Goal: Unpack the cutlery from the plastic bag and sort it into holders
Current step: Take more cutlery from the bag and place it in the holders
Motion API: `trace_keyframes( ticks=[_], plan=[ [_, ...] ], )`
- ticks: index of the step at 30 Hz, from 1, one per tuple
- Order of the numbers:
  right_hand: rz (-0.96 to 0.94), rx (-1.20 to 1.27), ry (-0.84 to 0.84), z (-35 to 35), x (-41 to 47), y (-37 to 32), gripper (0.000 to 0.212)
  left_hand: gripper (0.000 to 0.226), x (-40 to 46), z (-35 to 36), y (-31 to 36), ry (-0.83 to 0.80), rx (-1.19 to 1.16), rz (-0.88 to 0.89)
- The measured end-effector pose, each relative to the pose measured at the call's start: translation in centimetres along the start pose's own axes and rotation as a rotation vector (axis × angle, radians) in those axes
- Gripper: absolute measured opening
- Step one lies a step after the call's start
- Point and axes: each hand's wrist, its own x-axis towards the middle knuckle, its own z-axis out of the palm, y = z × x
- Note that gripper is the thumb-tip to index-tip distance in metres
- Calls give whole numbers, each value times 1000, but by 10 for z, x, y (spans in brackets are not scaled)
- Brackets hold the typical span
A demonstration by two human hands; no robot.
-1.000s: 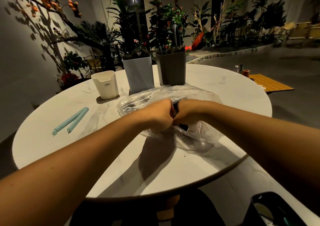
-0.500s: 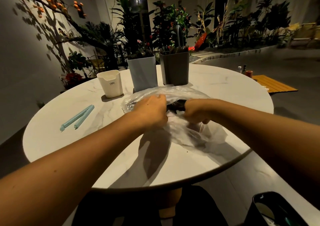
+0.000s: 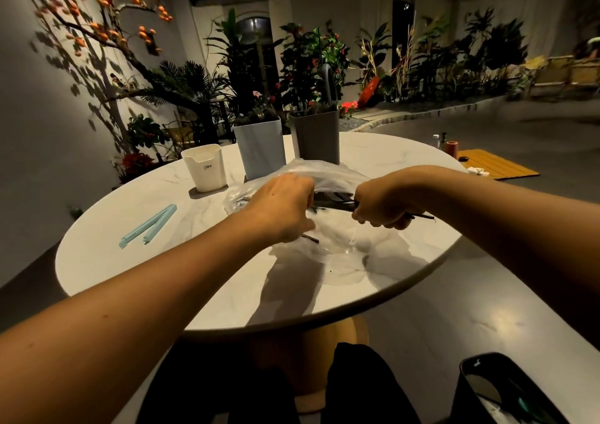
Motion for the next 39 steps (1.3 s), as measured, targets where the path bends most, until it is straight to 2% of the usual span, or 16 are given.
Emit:
trace_keyframes(
  ticks=[3,6,11,18,23,26,30,36,39],
  plan=[
    [19,-58,95,0,-7,8,23,4,-3,9,14,-84,-108,9],
    [5,-46,87,-1,-10,13,27,21,-3,19,26,-183,-106,-6],
    [-17,70,-19,-6,-15,21,15,44,10,40,43,-176,-30,-81],
    [-7,113,-54,-7,-7,34,17,24,21,41,47,-303,-168,-148],
    [4,121,-94,-9,-8,38,17,31,15,34,46,-323,-85,-126],
    [3,109,-137,-14,-13,40,19,19,8,35,47,-337,-23,-64],
    [-41,83,-153,-17,-22,38,30,19,-2,30,46,-315,61,3],
    [-165,291,-202,-23,-33,34,33,12,-8,-9,30,-292,-85,-57],
    [-219,421,-296,-32,-44,31,31,6,-19,-43,16,-374,-277,-48]
  ],
)
